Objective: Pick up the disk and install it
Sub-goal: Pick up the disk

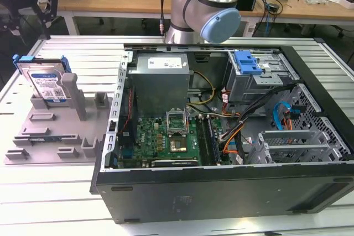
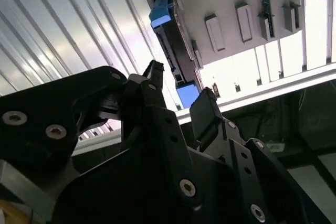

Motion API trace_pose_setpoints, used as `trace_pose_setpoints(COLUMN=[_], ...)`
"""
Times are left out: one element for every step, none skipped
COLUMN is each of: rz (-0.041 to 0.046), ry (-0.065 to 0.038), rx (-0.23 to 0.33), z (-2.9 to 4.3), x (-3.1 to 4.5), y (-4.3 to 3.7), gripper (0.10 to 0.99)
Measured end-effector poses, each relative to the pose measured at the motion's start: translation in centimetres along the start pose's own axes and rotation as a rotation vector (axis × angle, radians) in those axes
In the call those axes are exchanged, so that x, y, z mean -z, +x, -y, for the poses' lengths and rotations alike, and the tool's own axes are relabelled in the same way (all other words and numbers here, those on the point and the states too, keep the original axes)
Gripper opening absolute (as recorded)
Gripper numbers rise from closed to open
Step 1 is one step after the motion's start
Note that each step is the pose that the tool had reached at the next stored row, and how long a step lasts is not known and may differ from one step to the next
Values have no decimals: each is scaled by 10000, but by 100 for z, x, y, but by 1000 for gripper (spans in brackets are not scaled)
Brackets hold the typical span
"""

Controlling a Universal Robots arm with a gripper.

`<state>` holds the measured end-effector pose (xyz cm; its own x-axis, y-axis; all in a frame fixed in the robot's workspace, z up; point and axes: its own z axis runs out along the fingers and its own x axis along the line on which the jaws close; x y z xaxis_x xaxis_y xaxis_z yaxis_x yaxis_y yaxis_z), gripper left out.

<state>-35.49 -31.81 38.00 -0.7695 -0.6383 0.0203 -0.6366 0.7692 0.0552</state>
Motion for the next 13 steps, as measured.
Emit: trace_pose_setpoints(rz=[-13,-24,-38,-54,-64,-76,-85,-100,-113,-135,-148,-153,-156], ry=[5,10,17,23,26,31,35,42,48,61,75,85,101], rx=[218,402,631,908,1093,1317,1485,1730,1925,2228,2474,2614,2817], z=[0,0,0,0,0,0,0,0,0,0,0,0,0], x=[0,0,0,0,0,0,-1,-1,-2,-3,-3,-4,-5], y=[0,0,0,0,0,0,0,0,0,0,0,0,0], gripper=[482,482,482,482,482,482,482,482,482,482,482,482,482])
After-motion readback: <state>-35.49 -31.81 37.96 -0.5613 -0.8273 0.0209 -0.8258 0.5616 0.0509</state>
